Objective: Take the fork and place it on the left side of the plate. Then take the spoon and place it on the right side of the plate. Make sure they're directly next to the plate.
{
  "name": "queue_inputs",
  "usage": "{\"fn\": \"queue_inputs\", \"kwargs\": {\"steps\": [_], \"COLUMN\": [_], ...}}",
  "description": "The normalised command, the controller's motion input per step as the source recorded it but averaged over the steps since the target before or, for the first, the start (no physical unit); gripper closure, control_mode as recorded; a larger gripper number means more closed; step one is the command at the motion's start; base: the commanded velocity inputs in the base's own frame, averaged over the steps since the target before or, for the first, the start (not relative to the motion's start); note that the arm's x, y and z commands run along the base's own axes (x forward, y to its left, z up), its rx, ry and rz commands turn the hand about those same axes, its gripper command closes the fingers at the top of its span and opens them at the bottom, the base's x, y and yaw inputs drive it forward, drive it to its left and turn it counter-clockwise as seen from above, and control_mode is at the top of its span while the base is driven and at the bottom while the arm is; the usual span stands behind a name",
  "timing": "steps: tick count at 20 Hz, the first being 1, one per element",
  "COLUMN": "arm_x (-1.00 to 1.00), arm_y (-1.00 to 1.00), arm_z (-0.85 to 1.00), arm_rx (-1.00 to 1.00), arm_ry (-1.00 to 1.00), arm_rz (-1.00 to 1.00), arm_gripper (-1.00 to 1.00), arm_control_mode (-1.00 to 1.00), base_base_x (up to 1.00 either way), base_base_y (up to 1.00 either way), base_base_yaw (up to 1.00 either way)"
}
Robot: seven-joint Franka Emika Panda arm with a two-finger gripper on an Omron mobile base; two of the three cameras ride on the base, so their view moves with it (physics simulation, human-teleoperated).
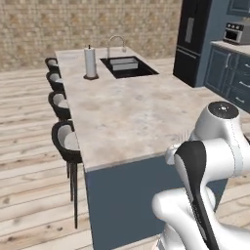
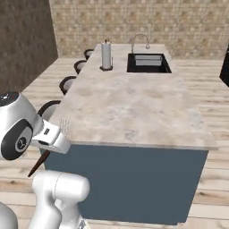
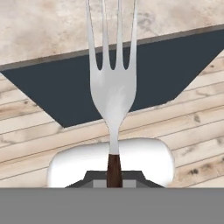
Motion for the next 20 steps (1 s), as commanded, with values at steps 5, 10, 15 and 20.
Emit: {"fn": "queue_inputs", "kwargs": {"steps": [5,10,15,20], "arm_x": [0.00,0.00,0.00,0.00], "arm_y": [0.00,0.00,0.00,0.00], "arm_z": [0.00,0.00,0.00,0.00], "arm_rx": [0.00,0.00,0.00,0.00], "arm_ry": [0.00,0.00,0.00,0.00], "arm_rz": [0.00,0.00,0.00,0.00], "arm_gripper": [1.00,1.00,1.00,1.00], "arm_control_mode": [1.00,1.00,1.00,1.00], "base_base_x": [-0.47,-0.49,-0.48,-0.46], "base_base_y": [1.00,1.00,0.95,0.88], "base_base_yaw": [-0.35,-0.36,-0.36,-0.38]}}
